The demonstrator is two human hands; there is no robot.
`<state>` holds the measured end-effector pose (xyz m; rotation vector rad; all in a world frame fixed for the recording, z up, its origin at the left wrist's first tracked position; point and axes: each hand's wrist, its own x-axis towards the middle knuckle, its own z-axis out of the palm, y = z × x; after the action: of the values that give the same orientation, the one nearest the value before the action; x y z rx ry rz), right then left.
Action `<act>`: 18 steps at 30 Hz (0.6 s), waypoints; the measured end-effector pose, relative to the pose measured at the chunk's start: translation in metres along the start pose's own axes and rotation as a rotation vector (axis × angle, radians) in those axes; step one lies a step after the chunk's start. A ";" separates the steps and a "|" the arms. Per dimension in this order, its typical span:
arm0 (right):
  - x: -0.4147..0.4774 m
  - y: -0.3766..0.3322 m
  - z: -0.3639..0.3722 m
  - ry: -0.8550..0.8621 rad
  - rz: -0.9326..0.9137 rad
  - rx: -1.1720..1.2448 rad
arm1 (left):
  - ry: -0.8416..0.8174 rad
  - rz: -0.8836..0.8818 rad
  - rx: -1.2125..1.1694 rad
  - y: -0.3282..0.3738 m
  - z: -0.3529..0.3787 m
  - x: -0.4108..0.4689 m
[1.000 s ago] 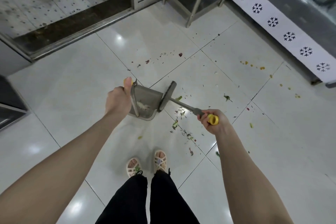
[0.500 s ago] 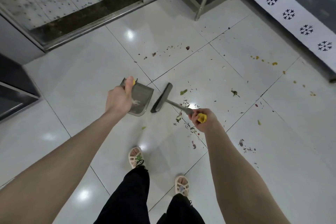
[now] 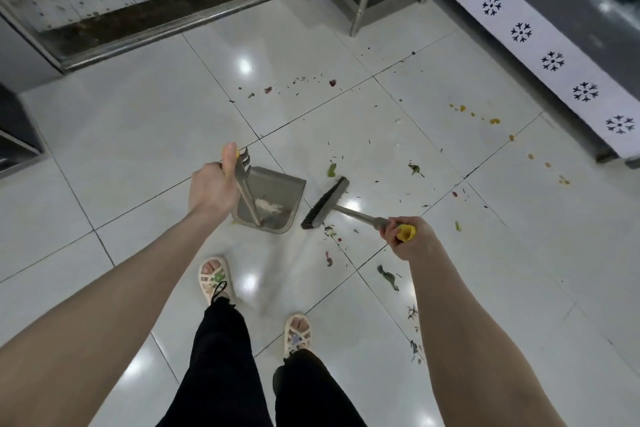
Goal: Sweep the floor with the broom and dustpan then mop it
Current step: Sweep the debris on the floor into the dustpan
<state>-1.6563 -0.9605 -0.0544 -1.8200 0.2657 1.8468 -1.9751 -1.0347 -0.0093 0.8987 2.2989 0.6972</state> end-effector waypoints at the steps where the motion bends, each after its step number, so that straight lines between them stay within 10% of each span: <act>1: -0.002 -0.003 -0.008 0.011 -0.017 -0.013 | 0.012 -0.015 -0.008 0.002 0.005 -0.011; 18: -0.047 0.020 -0.045 -0.261 -0.075 -0.181 | 0.089 -0.071 -0.039 -0.004 -0.002 -0.118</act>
<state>-1.6296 -1.0100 -0.0167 -1.6524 -0.0664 2.0834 -1.9060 -1.1241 0.0268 0.7784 2.3743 0.7625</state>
